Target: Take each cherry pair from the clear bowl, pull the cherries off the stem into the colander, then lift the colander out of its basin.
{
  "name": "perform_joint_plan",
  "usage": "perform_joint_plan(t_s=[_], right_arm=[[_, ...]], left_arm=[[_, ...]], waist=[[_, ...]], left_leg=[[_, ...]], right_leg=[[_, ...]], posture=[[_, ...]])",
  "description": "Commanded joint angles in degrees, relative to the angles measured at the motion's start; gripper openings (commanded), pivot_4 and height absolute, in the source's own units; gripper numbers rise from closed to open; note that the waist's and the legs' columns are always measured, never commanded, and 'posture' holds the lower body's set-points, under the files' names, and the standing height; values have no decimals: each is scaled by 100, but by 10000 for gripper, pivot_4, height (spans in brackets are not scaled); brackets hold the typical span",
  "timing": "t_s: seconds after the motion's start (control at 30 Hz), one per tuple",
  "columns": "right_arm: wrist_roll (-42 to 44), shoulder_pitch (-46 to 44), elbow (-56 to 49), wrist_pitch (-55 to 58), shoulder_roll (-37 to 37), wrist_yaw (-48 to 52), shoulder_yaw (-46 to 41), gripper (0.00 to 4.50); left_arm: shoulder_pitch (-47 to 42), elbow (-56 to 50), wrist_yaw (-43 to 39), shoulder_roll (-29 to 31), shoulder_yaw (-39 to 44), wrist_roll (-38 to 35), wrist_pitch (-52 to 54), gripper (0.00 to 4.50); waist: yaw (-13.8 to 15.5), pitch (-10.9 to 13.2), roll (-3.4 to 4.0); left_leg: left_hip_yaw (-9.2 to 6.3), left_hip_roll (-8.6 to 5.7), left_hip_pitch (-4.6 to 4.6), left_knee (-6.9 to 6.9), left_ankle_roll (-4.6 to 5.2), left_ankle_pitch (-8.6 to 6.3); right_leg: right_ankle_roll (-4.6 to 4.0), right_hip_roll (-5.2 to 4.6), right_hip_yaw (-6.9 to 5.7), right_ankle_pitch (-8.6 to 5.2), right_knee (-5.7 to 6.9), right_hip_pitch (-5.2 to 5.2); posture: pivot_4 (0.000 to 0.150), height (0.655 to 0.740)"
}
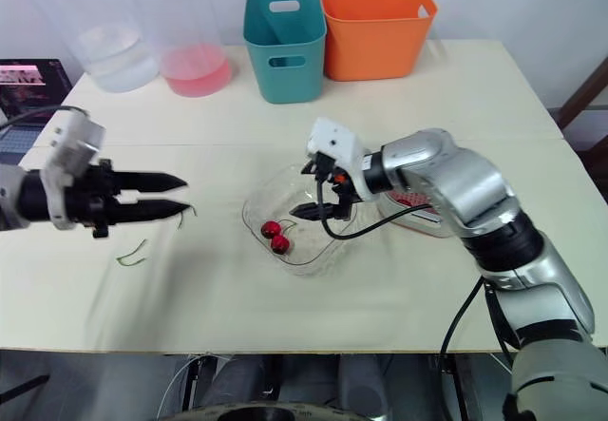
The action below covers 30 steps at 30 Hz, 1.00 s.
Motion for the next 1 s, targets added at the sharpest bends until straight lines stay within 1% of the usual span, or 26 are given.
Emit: perform_joint_plan(t_s=[0.03, 0.13, 0.3, 0.43, 0.57, 0.97, 1.0], right_arm=[[-551, -229, 275, -504, 221, 177, 344, 45000], [-798, -301, 499, -703, 418, 373, 552, 45000], [-1005, -414, 664, -1164, 478, 1201, 854, 45000], [-1291, -503, 1035, -1640, 611, 1714, 1071, 45000], [-1587, -647, 1537, -2085, 897, 1917, 1094, 45000], [-2308, -717, 2339, -2846, 1428, 2270, 1188, 45000], [-2363, -710, 2418, -2903, 1478, 2247, 1180, 42171]], left_arm=[[11, -169, -142, 203, -210, 286, -279, 23097], [111, -232, -191, 263, -386, 469, -423, 23097], [135, -278, -187, 262, -389, 475, -455, 23097], [194, -304, -248, 394, -484, 693, -615, 23097], [221, -263, -245, 418, -460, 800, -713, 23097], [123, -168, -165, 320, -443, 831, -750, 23097], [114, -161, -157, 309, -453, 837, -756, 23463]], waist=[[4, 0, 0], [21, 0, 0], [51, 0, 0], [36, 0, 0], [19, 1, 0], [30, 1, 1], [28, 1, 1]], left_leg=[[0, 0, -1, 0, 0, 0], [1, 0, -1, 2, 0, 0], [-1, -3, -3, 4, 0, 0], [-2, -4, -3, 5, 2, -1], [-1, 0, -2, 5, -9, 5], [-2, -2, -2, 5, -12, 7], [-2, -2, -2, 5, -12, 7]], right_leg=[[0, 1, 1, 0, 4, -2], [0, 1, 1, 0, 5, -3], [0, 1, 1, 0, 3, 0], [0, 2, 1, 0, 2, 2], [0, 5, 1, 0, 7, -3], [0, 4, 1, 0, 13, -6], [0, 4, 1, 0, 14, -6]], posture=[[1500, 7394], [1500, 7394], [1500, 7394], [1500, 7394], [1500, 7394], [1500, 7394], [1500, 7394]])
